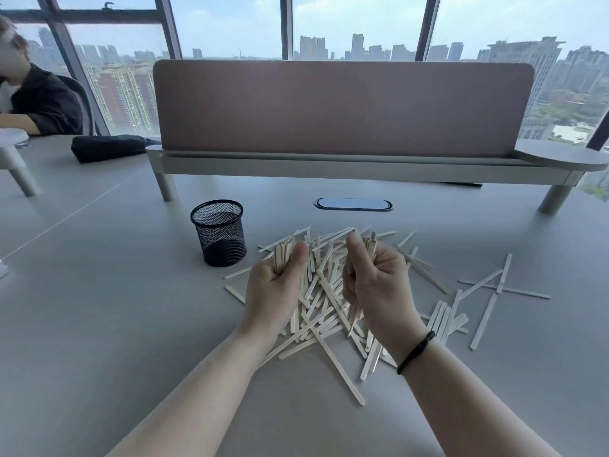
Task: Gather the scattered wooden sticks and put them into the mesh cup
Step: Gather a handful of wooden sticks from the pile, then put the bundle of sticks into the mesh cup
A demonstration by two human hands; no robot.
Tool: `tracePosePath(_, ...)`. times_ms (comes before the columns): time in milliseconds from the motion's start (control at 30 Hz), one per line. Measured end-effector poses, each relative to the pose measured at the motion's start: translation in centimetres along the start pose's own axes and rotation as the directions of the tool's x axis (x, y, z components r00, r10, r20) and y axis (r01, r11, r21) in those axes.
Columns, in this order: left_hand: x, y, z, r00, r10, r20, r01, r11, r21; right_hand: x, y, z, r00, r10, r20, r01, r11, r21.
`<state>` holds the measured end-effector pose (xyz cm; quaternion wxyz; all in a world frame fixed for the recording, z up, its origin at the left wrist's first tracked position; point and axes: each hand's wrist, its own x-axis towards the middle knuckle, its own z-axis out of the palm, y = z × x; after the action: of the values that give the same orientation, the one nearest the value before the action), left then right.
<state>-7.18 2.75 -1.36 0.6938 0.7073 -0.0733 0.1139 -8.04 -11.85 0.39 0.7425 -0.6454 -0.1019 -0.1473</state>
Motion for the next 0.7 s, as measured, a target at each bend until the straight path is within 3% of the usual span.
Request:
tracePosePath(100, 0.1, 0.3, -0.3, 0.999, -0.029, -0.034, 0.029, 1.0, -0.004, -0.5, 0.2, 0.2, 0.998, 0.027, 0.048, -0.024, 0.998, -0.051)
tracePosePath(400, 0.8, 1.0, -1.1, 0.992, -0.12, -0.039, 0.106, 0.96, -0.26, -0.3, -0.1, 0.8, 0.985, 0.14, 0.096, -0.125, 0.98, -0.153)
tracePosePath(533, 0.9, 1.4, -1.6, 0.991, -0.12, -0.053, 0.1, 0.952, -0.29, 0.1, -0.5, 1.7, 0.978, 0.143, 0.153, -0.123, 0.984, -0.131)
tracePosePath(700, 1.8, 2.1, -2.6, 0.98, -0.149, -0.131, 0.083, 0.908, -0.41, 2.3, -0.7, 5.6, 0.976, 0.165, 0.143, -0.17, 0.985, 0.018)
